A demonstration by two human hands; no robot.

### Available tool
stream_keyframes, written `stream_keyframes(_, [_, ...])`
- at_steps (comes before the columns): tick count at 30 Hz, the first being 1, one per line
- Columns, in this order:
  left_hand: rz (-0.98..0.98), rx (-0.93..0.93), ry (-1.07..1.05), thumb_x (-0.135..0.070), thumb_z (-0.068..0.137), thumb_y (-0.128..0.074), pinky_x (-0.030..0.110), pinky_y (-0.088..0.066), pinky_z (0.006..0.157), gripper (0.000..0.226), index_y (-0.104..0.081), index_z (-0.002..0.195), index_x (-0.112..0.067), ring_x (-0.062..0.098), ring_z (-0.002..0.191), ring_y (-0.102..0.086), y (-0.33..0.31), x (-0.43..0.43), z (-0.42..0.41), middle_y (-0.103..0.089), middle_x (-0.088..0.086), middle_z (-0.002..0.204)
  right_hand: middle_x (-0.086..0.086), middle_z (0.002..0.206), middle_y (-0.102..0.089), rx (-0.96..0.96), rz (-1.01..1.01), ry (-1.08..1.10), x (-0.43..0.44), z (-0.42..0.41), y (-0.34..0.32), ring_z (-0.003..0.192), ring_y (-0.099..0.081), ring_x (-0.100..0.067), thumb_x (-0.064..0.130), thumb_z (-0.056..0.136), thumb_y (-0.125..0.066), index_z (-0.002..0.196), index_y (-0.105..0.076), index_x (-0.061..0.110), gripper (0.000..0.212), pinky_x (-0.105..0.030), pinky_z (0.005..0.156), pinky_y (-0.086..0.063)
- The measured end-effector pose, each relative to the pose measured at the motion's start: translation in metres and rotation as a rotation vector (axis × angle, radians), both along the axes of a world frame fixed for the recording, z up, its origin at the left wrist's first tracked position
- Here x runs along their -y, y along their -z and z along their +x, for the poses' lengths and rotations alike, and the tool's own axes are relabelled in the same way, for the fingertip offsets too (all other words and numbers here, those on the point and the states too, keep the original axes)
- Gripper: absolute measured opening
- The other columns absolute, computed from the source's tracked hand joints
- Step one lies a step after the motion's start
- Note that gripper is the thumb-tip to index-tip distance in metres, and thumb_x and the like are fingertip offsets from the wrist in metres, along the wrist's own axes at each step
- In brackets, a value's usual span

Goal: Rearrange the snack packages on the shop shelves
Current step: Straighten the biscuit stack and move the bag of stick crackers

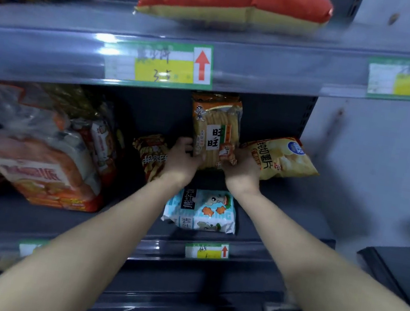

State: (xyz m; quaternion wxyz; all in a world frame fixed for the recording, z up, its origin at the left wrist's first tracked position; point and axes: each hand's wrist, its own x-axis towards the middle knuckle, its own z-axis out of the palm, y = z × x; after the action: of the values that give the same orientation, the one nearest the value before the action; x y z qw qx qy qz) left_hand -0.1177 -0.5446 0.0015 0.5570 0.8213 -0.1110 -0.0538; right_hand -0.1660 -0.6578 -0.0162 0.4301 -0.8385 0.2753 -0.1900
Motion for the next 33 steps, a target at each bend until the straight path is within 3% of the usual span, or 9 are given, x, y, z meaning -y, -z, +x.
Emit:
stream_keyframes(3, [-0.042, 0.021, 0.006, -0.005, 0.086, -0.063, 0.023, -0.042, 0.083, 0.045, -0.047, 0.127, 0.001, 0.021, 0.111, -0.053, -0.015, -0.013, -0.037, -0.055, 0.012, 0.123, -0.011, 0.114, -0.065, 0.061, 0.030, -0.050, -0.017, -0.038, -0.023, 0.104, -0.060, -0.026, 0.008, 0.088, -0.058, 0.114, -0.062, 0.007, 0.026, -0.017, 0.073, -0.038])
stream_keyframes(8, [-0.065, 0.083, 0.031, -0.006, 0.087, -0.063, 0.023, -0.041, 0.087, 0.041, -0.050, 0.125, -0.003, 0.012, 0.104, -0.050, -0.049, -0.047, -0.108, -0.053, 0.002, 0.109, -0.008, 0.123, -0.062, 0.093, 0.031, -0.136, -0.049, -0.107, -0.068, 0.114, -0.057, -0.022, 0.018, 0.091, -0.059, 0.124, -0.056, 0.009, 0.035, -0.029, 0.093, -0.045])
stream_keyframes(14, [-0.106, 0.180, 0.011, -0.008, 0.085, -0.066, 0.027, -0.048, 0.091, 0.037, -0.055, 0.120, -0.007, 0.017, 0.106, -0.058, -0.096, -0.089, -0.176, -0.061, 0.005, 0.113, -0.003, 0.132, -0.055, 0.161, -0.006, -0.274, -0.088, -0.166, -0.121, 0.122, -0.050, -0.016, 0.018, 0.091, -0.058, 0.131, -0.052, 0.012, 0.041, -0.020, 0.093, -0.036])
stream_keyframes(17, [-0.128, 0.249, -0.007, -0.008, 0.086, -0.065, 0.014, -0.050, 0.080, 0.033, -0.057, 0.117, -0.011, 0.013, 0.102, -0.060, -0.123, -0.112, -0.196, -0.063, 0.003, 0.111, -0.001, 0.130, -0.057, 0.214, -0.035, -0.325, -0.108, -0.181, -0.145, 0.121, -0.051, -0.015, 0.017, 0.091, -0.059, 0.131, -0.053, 0.013, 0.040, -0.020, 0.094, -0.037])
stream_keyframes(19, [-0.148, 0.296, -0.026, -0.007, 0.086, -0.063, 0.007, -0.049, 0.072, 0.030, -0.057, 0.115, -0.013, 0.010, 0.098, -0.061, -0.143, -0.129, -0.202, -0.063, 0.001, 0.108, 0.000, 0.127, -0.059, 0.256, -0.058, -0.350, -0.122, -0.186, -0.163, 0.119, -0.052, -0.014, 0.017, 0.090, -0.060, 0.130, -0.054, 0.014, 0.040, -0.021, 0.096, -0.038])
stream_keyframes(23, [-0.153, 0.414, -0.068, -0.008, 0.085, -0.065, 0.012, -0.049, 0.077, 0.025, -0.059, 0.109, -0.016, 0.006, 0.092, -0.062, -0.182, -0.165, -0.202, -0.064, -0.004, 0.102, -0.001, 0.124, -0.061, 0.347, -0.097, -0.397, -0.151, -0.181, -0.200, 0.118, -0.055, -0.015, 0.019, 0.089, -0.062, 0.127, -0.057, 0.014, 0.039, -0.028, 0.102, -0.042])
stream_keyframes(28, [-0.183, 0.497, -0.119, -0.008, 0.085, -0.065, 0.011, -0.050, 0.075, 0.024, -0.059, 0.107, -0.016, 0.003, 0.089, -0.062, -0.218, -0.221, -0.183, -0.064, -0.006, 0.097, 0.000, 0.124, -0.062, 0.444, -0.188, -0.440, -0.196, -0.158, -0.244, 0.116, -0.054, -0.012, 0.019, 0.090, -0.061, 0.126, -0.057, 0.013, 0.037, -0.019, 0.097, -0.037])
stream_keyframes(33, [-0.191, 0.537, -0.212, -0.010, 0.086, -0.065, 0.005, -0.048, 0.070, 0.022, -0.058, 0.106, -0.018, 0.002, 0.089, -0.061, -0.235, -0.300, -0.147, -0.064, -0.008, 0.097, 0.001, 0.125, -0.062, 0.482, -0.173, -0.525, -0.268, -0.113, -0.270, 0.117, -0.054, -0.012, 0.020, 0.090, -0.061, 0.127, -0.057, 0.014, 0.037, -0.019, 0.096, -0.038])
